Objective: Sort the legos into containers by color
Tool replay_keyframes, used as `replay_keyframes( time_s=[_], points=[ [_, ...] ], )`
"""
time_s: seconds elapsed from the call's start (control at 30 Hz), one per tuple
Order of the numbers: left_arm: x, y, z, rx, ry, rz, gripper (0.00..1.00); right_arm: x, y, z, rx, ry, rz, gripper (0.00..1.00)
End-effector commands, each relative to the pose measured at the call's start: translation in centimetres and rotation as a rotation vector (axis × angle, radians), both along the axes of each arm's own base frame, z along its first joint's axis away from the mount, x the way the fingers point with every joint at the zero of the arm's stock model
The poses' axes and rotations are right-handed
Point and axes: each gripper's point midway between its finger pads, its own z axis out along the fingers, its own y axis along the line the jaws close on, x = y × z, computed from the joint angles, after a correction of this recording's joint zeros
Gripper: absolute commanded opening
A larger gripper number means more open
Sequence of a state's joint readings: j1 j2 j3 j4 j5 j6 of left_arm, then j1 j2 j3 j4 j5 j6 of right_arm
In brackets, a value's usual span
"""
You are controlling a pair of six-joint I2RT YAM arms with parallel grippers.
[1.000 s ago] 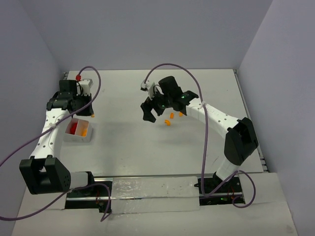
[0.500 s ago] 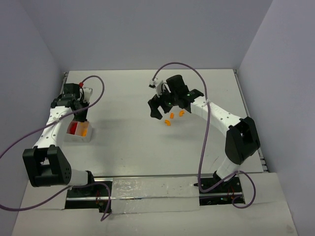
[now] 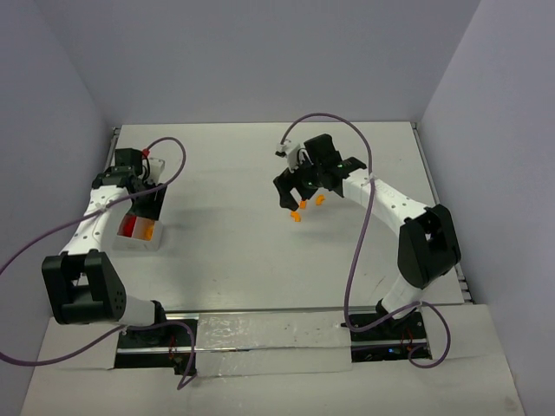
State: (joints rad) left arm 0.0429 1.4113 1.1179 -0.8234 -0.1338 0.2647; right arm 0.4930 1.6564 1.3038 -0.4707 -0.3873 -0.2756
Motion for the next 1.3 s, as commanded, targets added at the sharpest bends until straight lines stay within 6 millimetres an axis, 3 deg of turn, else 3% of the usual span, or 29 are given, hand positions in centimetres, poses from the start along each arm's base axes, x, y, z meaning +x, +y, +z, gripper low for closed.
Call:
replay_keyframes(
  time_s=[0.0, 0.13, 0.27, 0.37, 0.43, 0.77, 0.9, 1.1, 1.27],
  points=[
    [2.2, -0.3, 3.7, -0.029, -0.093, -0.007, 0.70, 0.7, -2.4, 0.9, -0.024, -0.043, -0.057, 0.95],
    [4.3, -3.4, 9.0, -0.158, -0.223, -0.078, 0.70, 1.6, -4.8, -0.9, -0.086, -0.013, -0.136, 0.88],
    [5.3, -6.2, 11.7, -0.266, -0.295, -0.125, 0.70, 1.9, -5.6, -2.7, -0.137, 0.021, -0.150, 0.69],
    [5.5, -7.8, 11.8, -0.324, -0.302, -0.129, 0.70, 1.9, -5.3, -4.3, -0.152, 0.096, -0.165, 0.56],
    [5.7, -8.4, 11.6, -0.344, -0.303, -0.125, 0.70, 2.0, -5.1, -4.9, -0.153, 0.133, -0.178, 0.54],
    [6.6, -8.6, 12.0, -0.367, -0.339, -0.067, 0.72, -0.7, -2.9, -8.4, -0.156, 0.220, -0.243, 0.58],
    [6.6, -8.7, 12.0, -0.379, -0.337, -0.055, 0.72, 0.0, -2.3, -9.0, -0.176, 0.227, -0.273, 0.58],
    [6.3, -9.0, 12.7, -0.398, -0.349, -0.059, 0.73, 1.3, -3.3, -10.4, -0.245, 0.206, -0.358, 0.57],
    [6.3, -9.0, 12.7, -0.392, -0.353, -0.063, 0.73, 0.9, -2.9, -11.6, -0.270, 0.226, -0.340, 0.56]
  ],
)
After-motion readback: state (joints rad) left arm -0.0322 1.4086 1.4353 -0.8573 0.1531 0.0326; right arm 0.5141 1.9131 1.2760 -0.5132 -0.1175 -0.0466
